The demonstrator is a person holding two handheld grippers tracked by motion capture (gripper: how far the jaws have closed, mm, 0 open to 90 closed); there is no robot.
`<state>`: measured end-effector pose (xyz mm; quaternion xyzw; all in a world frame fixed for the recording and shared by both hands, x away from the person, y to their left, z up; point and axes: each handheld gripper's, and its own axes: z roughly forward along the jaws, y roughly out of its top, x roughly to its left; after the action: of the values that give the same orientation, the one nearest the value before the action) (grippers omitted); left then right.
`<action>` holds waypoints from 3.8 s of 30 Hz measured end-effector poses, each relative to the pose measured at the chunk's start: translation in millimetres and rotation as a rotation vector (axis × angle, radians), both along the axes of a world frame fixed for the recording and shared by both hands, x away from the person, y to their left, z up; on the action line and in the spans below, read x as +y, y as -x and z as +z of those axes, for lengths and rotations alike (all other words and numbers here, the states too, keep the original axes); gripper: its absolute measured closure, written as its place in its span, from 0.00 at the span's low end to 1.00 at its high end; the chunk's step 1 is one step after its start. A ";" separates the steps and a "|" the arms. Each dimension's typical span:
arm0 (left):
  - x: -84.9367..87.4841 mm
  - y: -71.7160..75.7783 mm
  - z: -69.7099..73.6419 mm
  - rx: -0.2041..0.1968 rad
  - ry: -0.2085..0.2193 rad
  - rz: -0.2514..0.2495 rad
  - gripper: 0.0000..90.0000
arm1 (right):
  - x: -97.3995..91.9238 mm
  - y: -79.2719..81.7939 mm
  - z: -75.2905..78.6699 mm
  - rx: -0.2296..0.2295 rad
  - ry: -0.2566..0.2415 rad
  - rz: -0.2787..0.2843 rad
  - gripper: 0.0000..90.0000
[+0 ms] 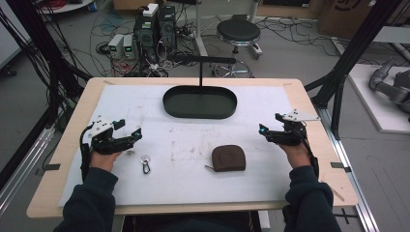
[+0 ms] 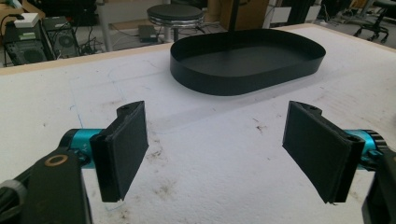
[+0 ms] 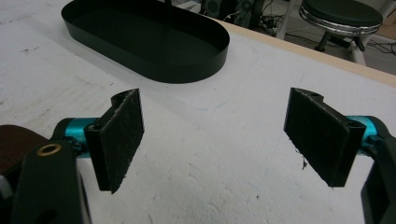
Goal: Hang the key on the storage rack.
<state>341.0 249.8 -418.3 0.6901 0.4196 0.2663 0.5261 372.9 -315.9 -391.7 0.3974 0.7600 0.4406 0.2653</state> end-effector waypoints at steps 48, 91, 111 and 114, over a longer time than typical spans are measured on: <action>-11.3 17.7 -24.7 0.477 -0.101 -0.333 0.80 | 11.1 -1.0 -2.2 0.011 0.049 0.042 0.23; -2.9 17.1 -2.6 0.273 -0.013 -0.273 0.98 | 9.1 0.9 -2.3 0.020 0.049 0.037 0.23; -30.1 -42.1 65.6 -0.008 -0.005 -0.248 0.98 | 4.7 -2.4 -1.8 0.013 0.004 0.030 0.23; -38.4 -57.6 77.9 -0.016 -0.019 -0.250 0.98 | 3.7 -3.3 -1.8 0.014 -0.005 0.029 0.23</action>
<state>398.6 211.4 -340.4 0.7398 0.3236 0.2080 0.5520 376.2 -312.2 -393.5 0.3899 0.7665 0.4435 0.2527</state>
